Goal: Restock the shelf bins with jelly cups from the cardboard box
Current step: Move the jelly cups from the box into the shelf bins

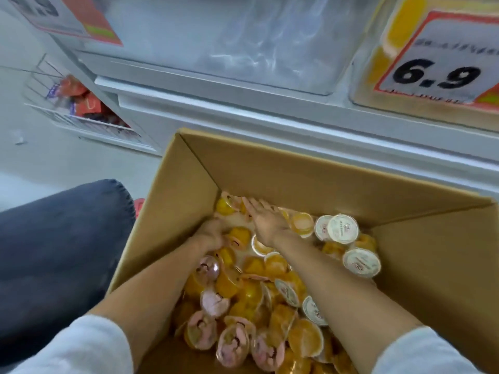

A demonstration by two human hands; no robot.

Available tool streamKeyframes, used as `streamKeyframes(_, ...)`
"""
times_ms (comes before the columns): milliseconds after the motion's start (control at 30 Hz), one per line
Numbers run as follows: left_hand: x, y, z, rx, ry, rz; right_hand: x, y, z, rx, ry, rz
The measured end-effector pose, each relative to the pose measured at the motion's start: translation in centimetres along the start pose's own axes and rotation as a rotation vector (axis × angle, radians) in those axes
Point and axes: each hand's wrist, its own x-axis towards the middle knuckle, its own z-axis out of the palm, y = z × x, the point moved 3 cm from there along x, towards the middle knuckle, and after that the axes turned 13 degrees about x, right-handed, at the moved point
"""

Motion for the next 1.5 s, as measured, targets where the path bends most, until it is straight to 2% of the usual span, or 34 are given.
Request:
streamKeyframes(100,-1.1,1.1,-0.2,0.120,-0.067,-0.001,0.4,0.7,0.9,-0.065,0.047,0.077)
streamKeyframes(200,-1.1,1.5,-0.5,0.246,-0.030,-0.033,0.6,1.2,1.5,-0.030,0.109,0.081)
streamKeyframes(233,-0.8,1.3,-0.3,0.233,-0.045,-0.077,0.6,1.2,1.5,-0.022,0.104,0.072)
streamKeyframes(333,-1.6,1.1,-1.1,0.239,-0.004,-0.026,1.0,0.8,2.0,0.035,0.059,0.036)
streamKeyframes(433,-2.2,0.6,-1.1,0.164,0.047,-0.001,1.4,0.2,2.3,0.083,0.016,0.027)
streamKeyframes(533,-3.2,0.0,-1.7,-0.118,0.093,-0.022,0.7,0.6,1.6,0.170,0.028,0.084)
streamKeyframes(633,-4.9,0.3,-3.4,-0.457,0.149,-0.029,-2.0,1.0,-0.9,0.332,0.163,0.080)
streamKeyframes(800,-9.1,4.6,-8.6,-0.851,0.181,0.029,-9.9,-0.9,-7.4,0.487,0.467,-0.079)
streamKeyframes(933,-15.4,8.7,-14.7,-1.044,0.230,0.227,-16.6,-2.4,-13.1,0.541,0.727,-0.100)
streamKeyframes(1100,-23.8,13.3,-20.9,-1.160,0.184,0.471,-24.0,-4.6,-20.4,0.655,0.978,-0.159)
streamKeyframes(1167,-26.1,14.9,-23.1,-1.056,0.297,0.544,-26.2,-5.8,-23.2,0.650,1.045,-0.235)
streamKeyframes(1233,-27.9,16.3,-25.5,-0.919,0.485,0.586,-28.1,-6.5,-26.1,0.592,1.138,-0.289)
streamKeyframes(1367,-30.2,18.5,-30.6,-0.586,0.909,0.486,-30.0,-6.7,-31.5,0.574,1.300,-0.347)
streamKeyframes(1500,-29.4,21.4,-36.3,-0.367,1.186,0.438,-29.0,-5.3,-36.2,0.508,1.341,-0.307)
